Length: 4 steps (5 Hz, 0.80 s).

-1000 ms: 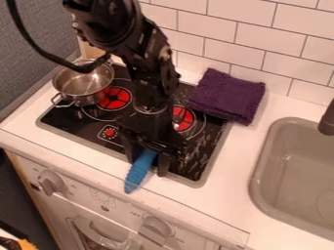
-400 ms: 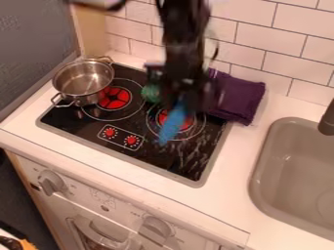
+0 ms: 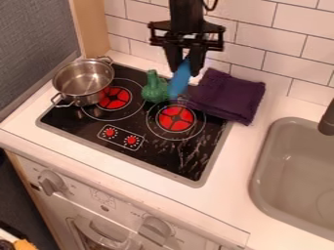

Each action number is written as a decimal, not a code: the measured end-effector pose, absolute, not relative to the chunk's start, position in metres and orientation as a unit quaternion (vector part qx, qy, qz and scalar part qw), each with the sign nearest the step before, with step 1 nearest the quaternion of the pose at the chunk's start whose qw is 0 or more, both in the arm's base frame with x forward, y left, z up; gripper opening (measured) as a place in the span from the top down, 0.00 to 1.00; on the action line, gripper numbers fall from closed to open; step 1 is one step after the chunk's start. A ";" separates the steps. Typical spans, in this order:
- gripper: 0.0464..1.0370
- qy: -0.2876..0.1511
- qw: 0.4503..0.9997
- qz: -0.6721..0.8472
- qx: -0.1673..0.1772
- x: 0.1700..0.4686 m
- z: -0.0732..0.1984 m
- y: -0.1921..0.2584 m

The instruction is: Put the blue fork in between the green object and purple cloth

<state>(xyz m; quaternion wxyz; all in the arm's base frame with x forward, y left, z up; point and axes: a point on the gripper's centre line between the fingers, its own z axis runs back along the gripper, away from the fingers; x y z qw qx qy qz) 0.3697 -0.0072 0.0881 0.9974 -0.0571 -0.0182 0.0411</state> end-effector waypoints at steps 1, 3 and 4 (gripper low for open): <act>0.66 0.000 0.998 0.031 -0.059 0.364 0.090 -0.006; 0.27 0.007 0.999 0.012 -0.050 0.362 0.091 -0.003; 0.04 -0.011 1.000 0.008 -0.023 0.368 0.090 0.004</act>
